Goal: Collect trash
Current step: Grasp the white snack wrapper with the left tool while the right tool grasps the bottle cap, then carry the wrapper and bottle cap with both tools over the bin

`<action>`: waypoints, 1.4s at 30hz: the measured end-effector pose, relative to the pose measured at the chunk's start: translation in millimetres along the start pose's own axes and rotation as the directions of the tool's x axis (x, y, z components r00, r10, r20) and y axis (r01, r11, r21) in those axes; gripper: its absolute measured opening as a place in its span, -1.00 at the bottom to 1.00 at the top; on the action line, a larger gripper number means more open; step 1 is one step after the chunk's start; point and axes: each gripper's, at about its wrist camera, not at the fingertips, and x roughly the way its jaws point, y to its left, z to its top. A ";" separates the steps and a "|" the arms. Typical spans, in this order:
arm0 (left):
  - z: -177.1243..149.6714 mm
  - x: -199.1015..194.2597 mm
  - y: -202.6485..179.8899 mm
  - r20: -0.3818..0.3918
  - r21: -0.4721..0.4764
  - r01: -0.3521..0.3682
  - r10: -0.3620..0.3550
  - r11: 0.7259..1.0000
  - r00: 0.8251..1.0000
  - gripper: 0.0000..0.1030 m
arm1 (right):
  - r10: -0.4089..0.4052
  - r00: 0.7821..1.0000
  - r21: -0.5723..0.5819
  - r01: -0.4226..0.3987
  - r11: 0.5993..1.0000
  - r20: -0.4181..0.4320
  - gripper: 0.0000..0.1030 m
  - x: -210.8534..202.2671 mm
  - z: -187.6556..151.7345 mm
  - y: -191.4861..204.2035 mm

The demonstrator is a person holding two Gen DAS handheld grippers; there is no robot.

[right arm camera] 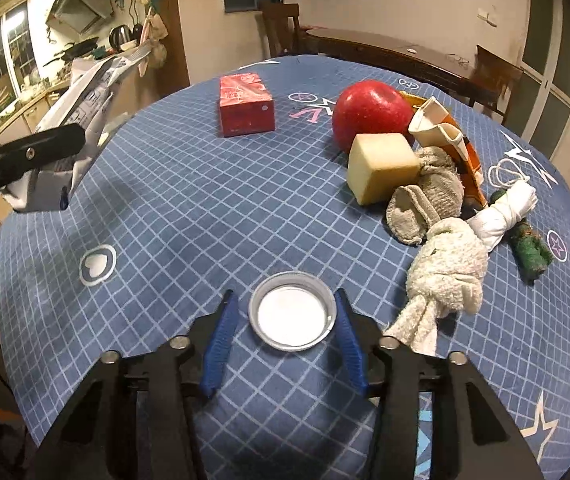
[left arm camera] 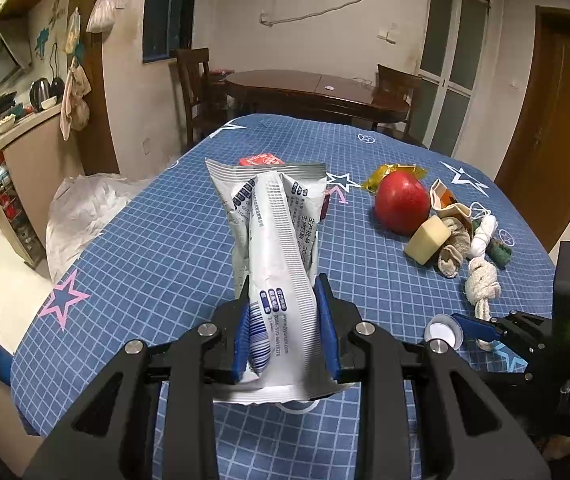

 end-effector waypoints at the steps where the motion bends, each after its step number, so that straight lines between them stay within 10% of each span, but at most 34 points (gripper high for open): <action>1: -0.1 -0.5 -0.4 0.004 0.002 -0.007 0.007 1.000 1.000 -0.46 | 0.001 1.000 0.006 -0.001 1.000 0.001 -0.19 -0.1 0.5 -0.3; 23: 3.7 -18.6 -46.2 0.087 0.118 -0.075 0.065 0.990 0.994 -0.46 | 0.012 0.971 0.056 -0.026 0.998 0.237 -0.19 -96.4 -35.0 2.9; 42: 0.7 -46.1 -209.6 0.116 0.407 0.122 -0.183 0.905 0.976 -0.45 | -0.323 0.902 0.357 0.212 0.910 0.288 -0.19 -234.7 -125.4 -127.0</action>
